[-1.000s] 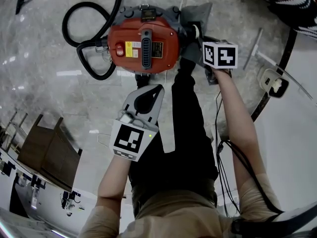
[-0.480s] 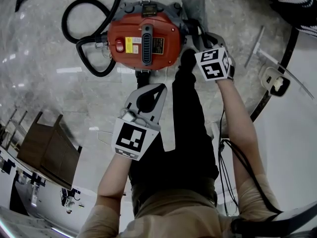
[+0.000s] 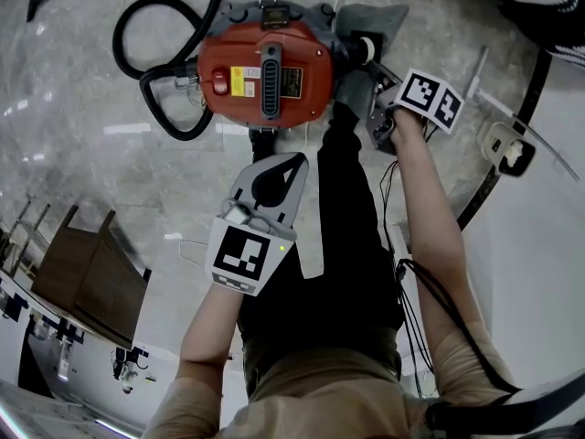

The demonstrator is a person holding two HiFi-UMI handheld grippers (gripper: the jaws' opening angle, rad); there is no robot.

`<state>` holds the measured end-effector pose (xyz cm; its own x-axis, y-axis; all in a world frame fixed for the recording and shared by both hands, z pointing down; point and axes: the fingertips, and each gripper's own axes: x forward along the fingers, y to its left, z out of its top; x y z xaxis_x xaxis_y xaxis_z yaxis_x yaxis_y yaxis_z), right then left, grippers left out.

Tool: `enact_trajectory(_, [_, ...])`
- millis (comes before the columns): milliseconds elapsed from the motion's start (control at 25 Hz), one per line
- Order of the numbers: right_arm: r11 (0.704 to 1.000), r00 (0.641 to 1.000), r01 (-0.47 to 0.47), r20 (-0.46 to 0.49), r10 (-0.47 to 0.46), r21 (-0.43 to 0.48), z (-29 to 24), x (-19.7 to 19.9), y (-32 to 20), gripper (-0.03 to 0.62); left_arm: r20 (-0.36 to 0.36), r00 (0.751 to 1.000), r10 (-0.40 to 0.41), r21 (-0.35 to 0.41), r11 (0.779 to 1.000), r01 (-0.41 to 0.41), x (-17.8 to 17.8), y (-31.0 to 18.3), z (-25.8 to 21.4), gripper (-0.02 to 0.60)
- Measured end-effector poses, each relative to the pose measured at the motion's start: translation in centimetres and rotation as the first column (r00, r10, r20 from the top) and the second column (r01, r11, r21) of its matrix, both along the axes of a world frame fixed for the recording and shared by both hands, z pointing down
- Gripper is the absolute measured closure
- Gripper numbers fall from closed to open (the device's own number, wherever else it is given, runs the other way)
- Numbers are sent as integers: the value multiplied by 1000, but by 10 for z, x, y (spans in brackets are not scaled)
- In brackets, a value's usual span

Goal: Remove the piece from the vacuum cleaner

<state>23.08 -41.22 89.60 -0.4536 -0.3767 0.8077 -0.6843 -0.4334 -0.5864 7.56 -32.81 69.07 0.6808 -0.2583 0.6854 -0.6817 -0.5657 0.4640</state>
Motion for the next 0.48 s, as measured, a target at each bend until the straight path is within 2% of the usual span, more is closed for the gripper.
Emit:
enact_trajectory(120, [999, 998, -29, 50, 30, -12, 0, 1, 0, 554, 4, 1000, -1, 3, 1000, 1, -1, -2, -1, 578])
enact_trajectory(160, [1000, 1000, 14, 28, -13, -1, 0, 2, -1, 554, 5, 1000, -2, 4, 1000, 2, -1, -3, -1, 578])
enact_trajectory(200, [994, 994, 105, -33, -104, 18, 0, 3, -1, 554, 5, 1000, -2, 5, 1000, 2, -2, -3, -2, 578])
enact_trajectory(240, [970, 964, 240, -129, -234, 33, 0, 4, -1, 556, 5, 1000, -1, 6, 1000, 1, -2, -3, -2, 578])
enact_trajectory(320, [866, 823, 499, -324, -466, 22, 0, 3, 0, 563, 8, 1000, 1, 4, 1000, -1, -3, -3, 0, 578])
enact_trajectory(360, [829, 774, 559, -368, -516, 14, 0, 2, 0, 563, 10, 1000, 2, 3, 1000, -2, -3, -2, 1, 578])
enact_trajectory(480, [818, 764, 574, -375, -525, 25, 1, 1, 0, 563, 11, 1000, 5, -3, 1000, -5, -3, -1, 3, 578])
